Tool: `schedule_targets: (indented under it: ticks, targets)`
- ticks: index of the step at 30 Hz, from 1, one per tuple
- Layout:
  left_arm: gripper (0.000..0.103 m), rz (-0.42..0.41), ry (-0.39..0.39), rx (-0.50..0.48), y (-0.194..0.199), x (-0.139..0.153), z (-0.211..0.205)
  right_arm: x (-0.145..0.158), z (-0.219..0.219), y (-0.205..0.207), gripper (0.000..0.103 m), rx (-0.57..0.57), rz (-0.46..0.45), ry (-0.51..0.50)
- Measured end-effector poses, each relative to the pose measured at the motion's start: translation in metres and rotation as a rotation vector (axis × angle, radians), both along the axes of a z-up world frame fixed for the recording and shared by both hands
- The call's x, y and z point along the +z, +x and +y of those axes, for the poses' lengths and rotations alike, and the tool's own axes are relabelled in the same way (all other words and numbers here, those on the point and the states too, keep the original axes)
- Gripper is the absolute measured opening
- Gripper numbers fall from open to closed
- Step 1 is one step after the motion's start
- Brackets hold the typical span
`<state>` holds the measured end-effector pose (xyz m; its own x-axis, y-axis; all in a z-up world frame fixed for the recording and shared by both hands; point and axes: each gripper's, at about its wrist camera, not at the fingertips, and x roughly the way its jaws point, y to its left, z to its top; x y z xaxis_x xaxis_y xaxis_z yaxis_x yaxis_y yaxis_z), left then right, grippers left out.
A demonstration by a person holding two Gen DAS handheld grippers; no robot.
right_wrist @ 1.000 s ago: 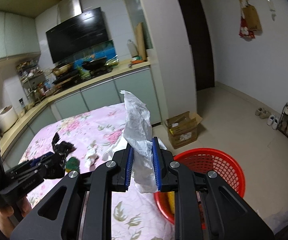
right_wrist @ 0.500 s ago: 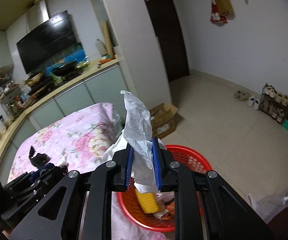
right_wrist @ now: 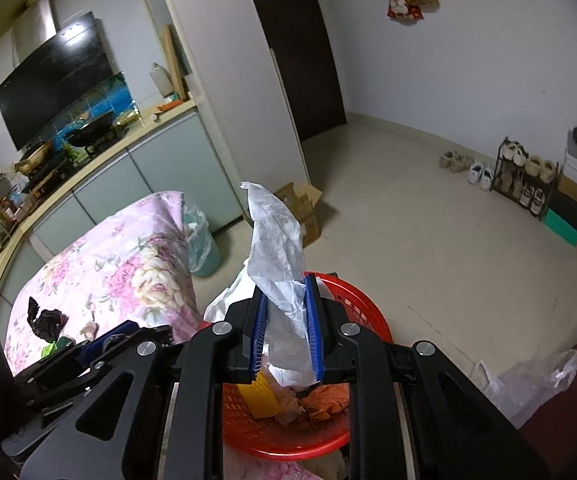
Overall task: Collect trash
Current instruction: 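Carry both items over the red basket and open both tools to drop them, then move both tools back over the bed toward the green snack packet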
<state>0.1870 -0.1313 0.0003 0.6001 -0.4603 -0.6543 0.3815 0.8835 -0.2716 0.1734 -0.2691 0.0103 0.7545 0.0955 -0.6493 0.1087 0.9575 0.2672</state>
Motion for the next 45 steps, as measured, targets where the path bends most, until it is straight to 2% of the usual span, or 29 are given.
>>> schedule_targets:
  ticks: [8, 9, 10, 11, 12, 14, 17, 25, 31, 41, 45]
  targets:
    - [0.032, 0.050, 0.000, -0.042, 0.015, -0.015, -0.032, -0.015, -0.019, 0.007, 0.021, -0.066, 0.043, 0.014]
    - [0.034, 0.052, 0.003, -0.048, 0.014, -0.017, -0.036, -0.016, -0.022, 0.008, 0.027, -0.072, 0.048, 0.020]
    - [0.043, 0.052, 0.005, -0.051, 0.014, -0.018, -0.037, -0.018, -0.025, 0.009, 0.038, -0.083, 0.055, 0.034]
    - [0.054, 0.047, 0.008, -0.047, 0.013, -0.019, -0.038, -0.019, -0.028, 0.008, 0.042, -0.099, 0.058, 0.048]
    - [0.059, 0.037, 0.011, -0.041, 0.011, -0.019, -0.039, -0.019, -0.031, 0.007, 0.047, -0.110, 0.058, 0.057]
    - [0.073, 0.023, 0.016, -0.036, 0.008, -0.018, -0.040, -0.019, -0.033, 0.007, 0.048, -0.113, 0.055, 0.072]
    - [0.078, 0.013, 0.018, -0.020, 0.005, -0.016, -0.035, -0.016, -0.033, 0.006, 0.049, -0.115, 0.049, 0.079]
    - [0.084, -0.049, 0.015, 0.044, -0.009, -0.001, -0.004, -0.006, -0.021, 0.000, 0.049, -0.096, 0.019, 0.057]
    - [0.084, -0.087, 0.063, 0.085, -0.025, 0.006, 0.021, 0.004, -0.006, -0.008, 0.049, -0.053, -0.025, 0.042]
    - [0.084, -0.111, 0.076, 0.197, -0.051, 0.019, 0.087, 0.019, 0.046, -0.026, 0.050, 0.123, -0.106, 0.025]
    - [0.084, -0.110, 0.103, 0.267, -0.061, 0.022, 0.126, 0.020, 0.066, -0.031, 0.056, 0.191, -0.126, 0.015]
